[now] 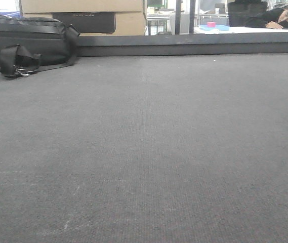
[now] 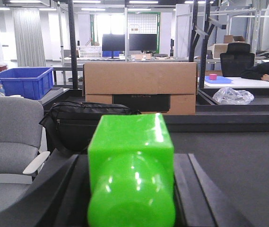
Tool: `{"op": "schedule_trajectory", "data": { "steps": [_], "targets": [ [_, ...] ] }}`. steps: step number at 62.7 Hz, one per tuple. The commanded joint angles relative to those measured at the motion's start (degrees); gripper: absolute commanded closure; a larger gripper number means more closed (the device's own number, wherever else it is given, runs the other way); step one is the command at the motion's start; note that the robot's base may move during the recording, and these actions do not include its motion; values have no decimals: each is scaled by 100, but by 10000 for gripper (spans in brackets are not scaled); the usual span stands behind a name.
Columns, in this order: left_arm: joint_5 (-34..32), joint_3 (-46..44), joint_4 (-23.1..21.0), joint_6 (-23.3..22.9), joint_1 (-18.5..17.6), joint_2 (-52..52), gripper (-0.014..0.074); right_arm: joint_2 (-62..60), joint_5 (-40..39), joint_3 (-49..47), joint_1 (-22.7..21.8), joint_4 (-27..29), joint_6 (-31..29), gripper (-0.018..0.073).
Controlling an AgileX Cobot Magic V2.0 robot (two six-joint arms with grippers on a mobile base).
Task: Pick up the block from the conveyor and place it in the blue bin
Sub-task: 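Drive the base away from the conveyor holding both bricks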
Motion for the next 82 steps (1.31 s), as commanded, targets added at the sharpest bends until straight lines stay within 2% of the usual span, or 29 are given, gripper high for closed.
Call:
{"op": "schedule_trajectory", "data": {
  "steps": [1, 82],
  "targets": [
    [-86, 14, -21, -56, 6, -33, 708, -23, -152, -43, -11, 14, -29, 721],
    [-99, 14, -21, -56, 38, -123, 708, -23, -152, -43, -11, 14, -29, 721]
  ]
}}
